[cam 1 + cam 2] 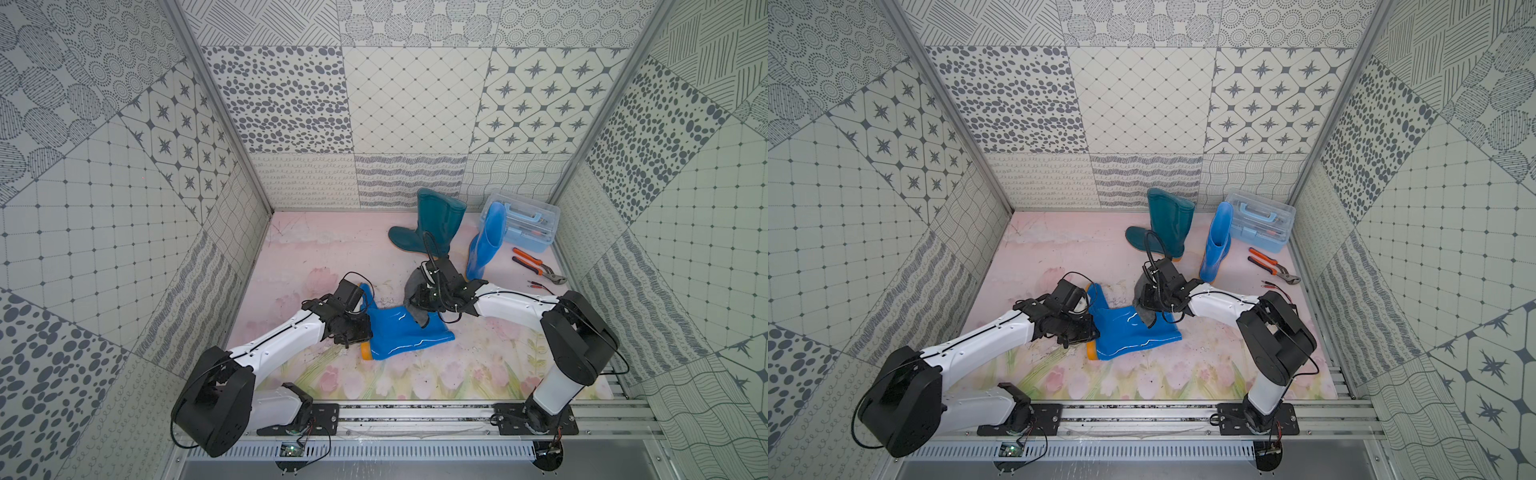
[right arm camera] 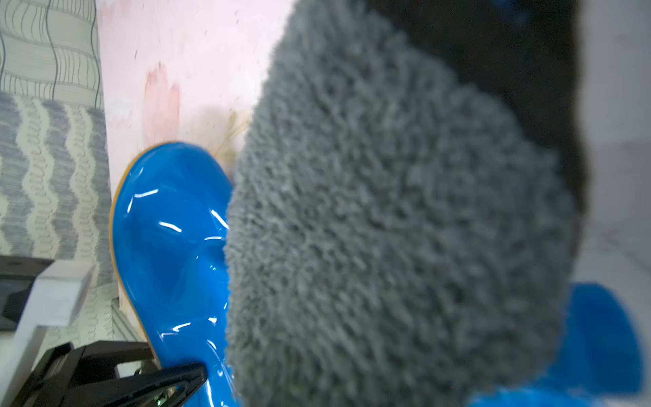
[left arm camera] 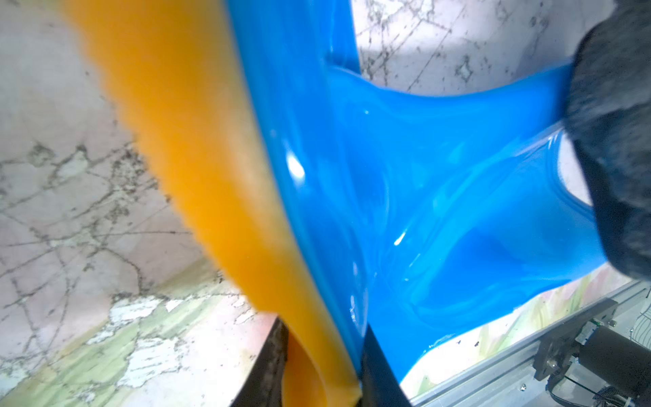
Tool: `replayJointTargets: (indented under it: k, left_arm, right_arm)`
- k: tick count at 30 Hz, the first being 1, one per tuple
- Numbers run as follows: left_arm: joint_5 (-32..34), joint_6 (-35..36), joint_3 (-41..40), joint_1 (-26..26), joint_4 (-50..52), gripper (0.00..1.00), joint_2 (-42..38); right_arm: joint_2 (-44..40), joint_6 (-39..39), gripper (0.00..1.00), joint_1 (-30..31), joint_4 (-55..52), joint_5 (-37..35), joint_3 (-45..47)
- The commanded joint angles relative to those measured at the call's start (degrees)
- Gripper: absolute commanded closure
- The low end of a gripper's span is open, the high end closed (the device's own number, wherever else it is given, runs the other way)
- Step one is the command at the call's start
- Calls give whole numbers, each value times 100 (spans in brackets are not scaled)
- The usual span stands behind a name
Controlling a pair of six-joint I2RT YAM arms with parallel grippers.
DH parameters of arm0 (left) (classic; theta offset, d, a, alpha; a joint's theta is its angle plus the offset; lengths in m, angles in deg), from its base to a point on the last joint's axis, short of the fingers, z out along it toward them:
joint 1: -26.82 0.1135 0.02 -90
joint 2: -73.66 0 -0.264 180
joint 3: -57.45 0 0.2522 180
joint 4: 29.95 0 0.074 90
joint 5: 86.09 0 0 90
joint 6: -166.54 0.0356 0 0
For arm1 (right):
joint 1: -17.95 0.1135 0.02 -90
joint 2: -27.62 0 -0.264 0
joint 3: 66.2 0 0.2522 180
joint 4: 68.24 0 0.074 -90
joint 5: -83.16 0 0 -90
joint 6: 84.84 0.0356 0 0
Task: Wipe the rubber boots with a cloth
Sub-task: Wipe the dirt off the rubber boot.
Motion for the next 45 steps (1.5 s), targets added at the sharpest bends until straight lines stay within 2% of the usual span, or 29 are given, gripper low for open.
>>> replayJointTargets:
  k: [1, 6, 9, 14, 19, 22, 24, 27, 30, 34, 36, 39, 45]
  left_arm:
    - [177, -163, -55, -2, -74, 100, -42]
    - [335, -429, -30, -3, -128, 100, -50]
    - [452, -530, -7, 0, -91, 100, -152]
    - [640, -602, 39, 6, -78, 100, -293]
    - [632, -458, 215, -1, -9, 100, -114]
    - [587, -444, 251, -6, -79, 100, -32]
    - [555, -513, 217, -6, -220, 100, -5]
    - [581, -647, 141, -13, -400, 100, 8]
    - [688, -745, 136, -4, -391, 100, -41]
    - [765, -762, 143, 11, -270, 100, -135]
    - [755, -787, 121, 19, -291, 100, -157]
    - [710, -826, 104, 24, -320, 100, -142]
    - [688, -813, 72, 23, -365, 100, -96]
  right_arm:
    - [-27, -7, 95, 514, -60, -224, -178]
    - [670, 219, 94, 1602, 415, 8, -954]
    - [982, 406, 94, 1756, 764, 181, -1060]
    - [926, 110, 94, 1396, 388, 133, -782]
    - [72, 66, 94, 394, 208, -45, 385]
    - [-495, 105, 94, 169, 151, -294, 813]
    - [-614, 130, 94, 327, 81, -315, 726]
    - [-448, 184, 94, 921, 80, -459, 299]
    - [54, 307, 94, 1683, 275, -430, -309]
    - [865, 551, 94, 2125, 536, -106, -835]
    - [1050, 750, 94, 2085, 732, 61, -715]
    - [814, 805, 95, 1824, 846, -5, -109]
    - [-559, 592, 95, 584, 472, -388, 1517]
